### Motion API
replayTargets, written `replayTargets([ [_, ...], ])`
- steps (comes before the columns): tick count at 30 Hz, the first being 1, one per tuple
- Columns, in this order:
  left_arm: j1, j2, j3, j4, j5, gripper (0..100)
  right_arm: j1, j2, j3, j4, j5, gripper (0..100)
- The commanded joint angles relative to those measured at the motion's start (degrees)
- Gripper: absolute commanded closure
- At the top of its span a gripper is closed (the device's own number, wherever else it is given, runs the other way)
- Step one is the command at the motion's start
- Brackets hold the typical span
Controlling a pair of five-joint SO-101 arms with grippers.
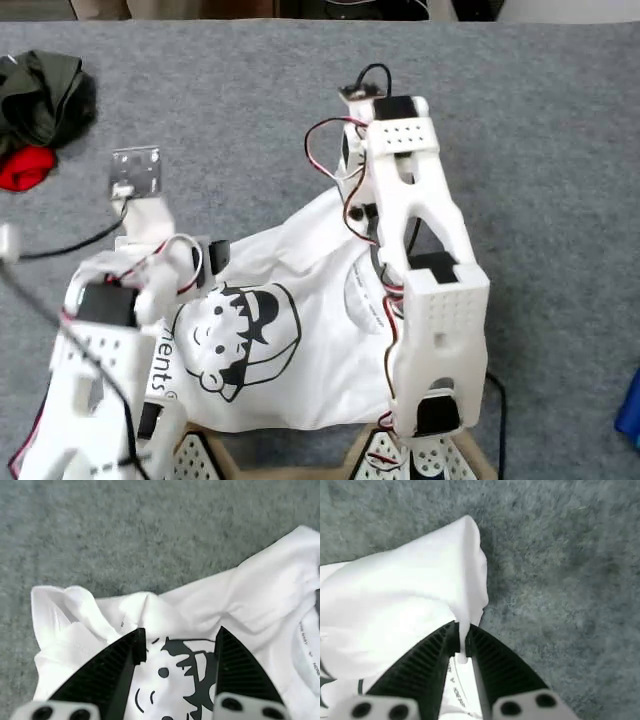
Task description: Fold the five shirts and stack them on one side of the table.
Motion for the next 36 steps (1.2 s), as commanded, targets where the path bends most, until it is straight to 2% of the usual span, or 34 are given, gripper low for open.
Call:
replayTargets([
  [1, -0.44, 8.48, -6.33, 0.00, -2.64, 77, 0.31, 2.42, -3.30, -1.67, -0.09, 99.5],
  [4, 0.18, 14.02, -11.52, 5.45, -14.95, 77, 0.48, 3.82, -4.18, -1.67, -0.09, 99.5],
  [7, -1.67, 17.54, -15.82, 9.85, -16.88, 80, 0.75, 3.65, -3.91, -1.58, -0.09, 99.5],
  [12, -5.80, 21.93, -17.76, 10.46, -20.48, 86, 0.92, 3.56, -4.35, -0.18, -0.09, 99.5],
  [16, -4.40, 25.89, -17.58, 10.11, -19.43, 87, 0.92, 3.56, -4.35, -0.35, -0.09, 99.5],
  [23, -3.69, 29.05, -17.58, 10.29, -8.97, 87, 0.92, 3.56, -4.35, -0.26, -0.09, 99.5],
  [28, -3.69, 29.05, -17.14, 7.65, -4.66, 87, 0.92, 3.56, -4.35, -0.44, -0.09, 99.5],
  [36, -4.22, 29.05, -12.40, 4.84, -3.16, 87, 0.92, 3.56, -4.35, -0.44, -0.09, 99.5],
])
